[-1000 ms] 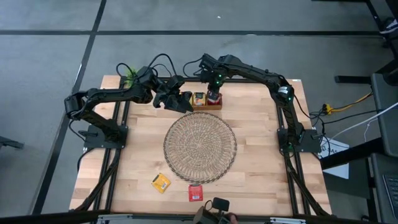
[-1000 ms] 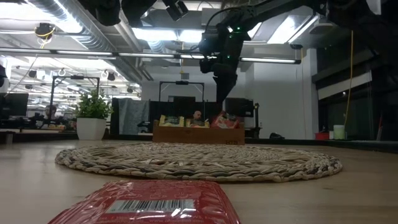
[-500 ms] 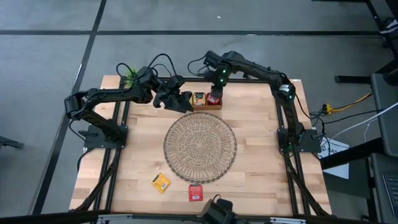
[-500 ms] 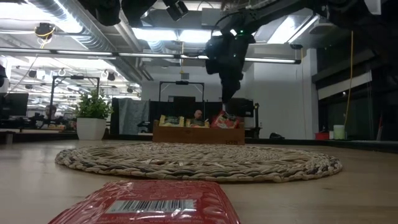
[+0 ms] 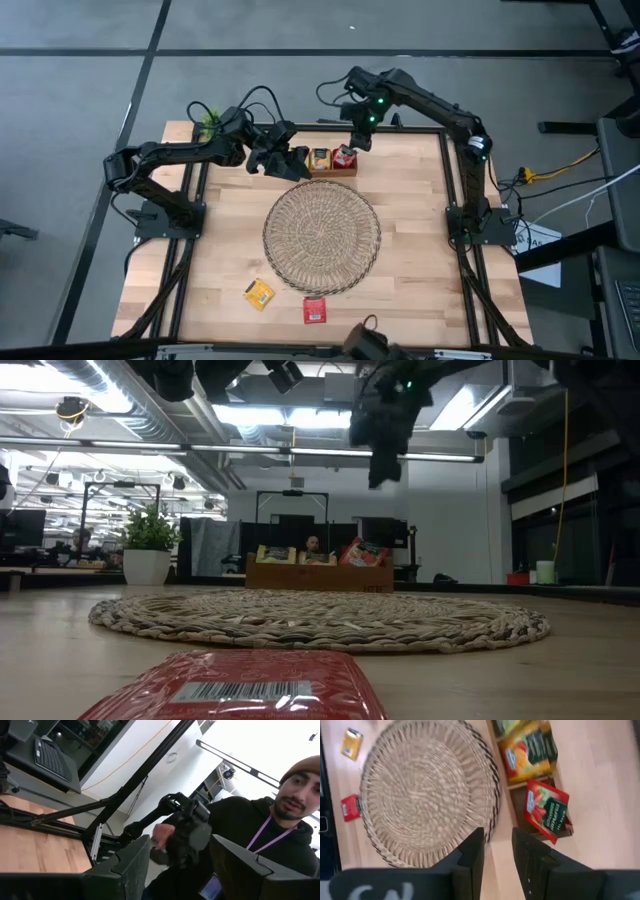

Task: Pick & Place Tea
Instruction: Put the top red tea bag into the right of the wooden organizer

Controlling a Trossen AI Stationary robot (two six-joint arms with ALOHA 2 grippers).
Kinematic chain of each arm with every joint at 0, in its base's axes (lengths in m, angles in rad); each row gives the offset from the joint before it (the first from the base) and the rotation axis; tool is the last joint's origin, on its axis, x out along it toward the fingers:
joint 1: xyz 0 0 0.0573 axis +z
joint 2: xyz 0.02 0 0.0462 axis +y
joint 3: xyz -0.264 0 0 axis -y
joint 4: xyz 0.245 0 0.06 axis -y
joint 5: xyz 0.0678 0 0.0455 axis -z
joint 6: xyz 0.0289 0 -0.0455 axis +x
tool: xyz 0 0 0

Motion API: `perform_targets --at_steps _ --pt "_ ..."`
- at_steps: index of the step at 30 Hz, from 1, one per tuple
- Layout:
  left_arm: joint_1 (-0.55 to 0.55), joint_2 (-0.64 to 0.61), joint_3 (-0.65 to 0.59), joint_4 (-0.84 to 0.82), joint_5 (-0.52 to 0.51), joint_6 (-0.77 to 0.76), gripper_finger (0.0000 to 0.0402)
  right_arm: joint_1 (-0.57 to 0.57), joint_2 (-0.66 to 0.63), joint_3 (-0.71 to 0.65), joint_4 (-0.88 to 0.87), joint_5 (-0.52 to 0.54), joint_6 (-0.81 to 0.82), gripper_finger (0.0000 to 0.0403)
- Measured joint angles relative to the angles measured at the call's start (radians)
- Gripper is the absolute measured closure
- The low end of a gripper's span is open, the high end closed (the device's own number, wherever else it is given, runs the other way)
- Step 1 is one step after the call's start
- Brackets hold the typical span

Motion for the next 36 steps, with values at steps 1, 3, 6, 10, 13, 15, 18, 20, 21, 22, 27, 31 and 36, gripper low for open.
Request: perform_targets --at_steps 1,3,6,10,13,15,18,20,21,22,27,31,36 --pt "0.0 0.0 0.0 0.0 0.0 0.003 0.0199 0.005 -0.016 0.0 0.008 -0.001 0.007 0.0302" --pt "0.0 0.0 0.0 0.0 0.0 0.004 0.0199 0.015 -0.046 0.0 0.019 0.0 0.024 0.0302" --pt "0.0 0.0 0.0 0.002 -0.011 0.004 0.0199 0.032 -0.096 0.0 0.02 -0.001 0.061 0.0302" --pt "0.0 0.0 0.0 0.003 -0.027 0.022 0.0199 0.072 -0.189 0.0 0.025 0.018 0.103 0.0302" --pt "0.0 0.0 0.0 0.003 -0.054 0.068 0.0199 0.106 -0.262 0.0 0.041 0.073 0.143 0.0302" --pt "0.002 0.0 0.0 0.003 -0.09 0.091 0.0199 0.129 -0.313 0.0 0.064 0.117 0.172 0.0302" --pt "0.013 0.0 0.0 0.003 -0.15 0.113 0.0199 0.159 -0.398 -0.045 0.148 0.167 0.224 0.0302" --pt "0.02 0.0 0.0 0.003 -0.2 0.123 0.0199 0.179 -0.473 -0.148 0.267 0.171 0.269 0.0302" --pt "0.024 0.0 0.0 0.003 -0.219 0.132 0.0199 0.189 -0.514 -0.215 0.336 0.172 0.292 0.0302" --pt "0.027 0.0 0.0 0.003 -0.233 0.141 0.0199 0.196 -0.555 -0.287 0.404 0.174 0.316 0.0302" --pt "0.035 0.0 0.0 0.003 -0.27 0.176 0.0199 0.206 -0.728 -0.648 0.692 0.2 0.463 0.0302" --pt "0.035 0.0 0.0 0.003 -0.282 0.187 0.0199 0.191 -0.774 -0.827 0.793 0.199 0.519 0.0302" --pt "0.035 0.0 0.0 0.002 -0.282 0.18 0.0199 0.165 -0.747 -0.943 0.897 0.182 0.519 0.0302"
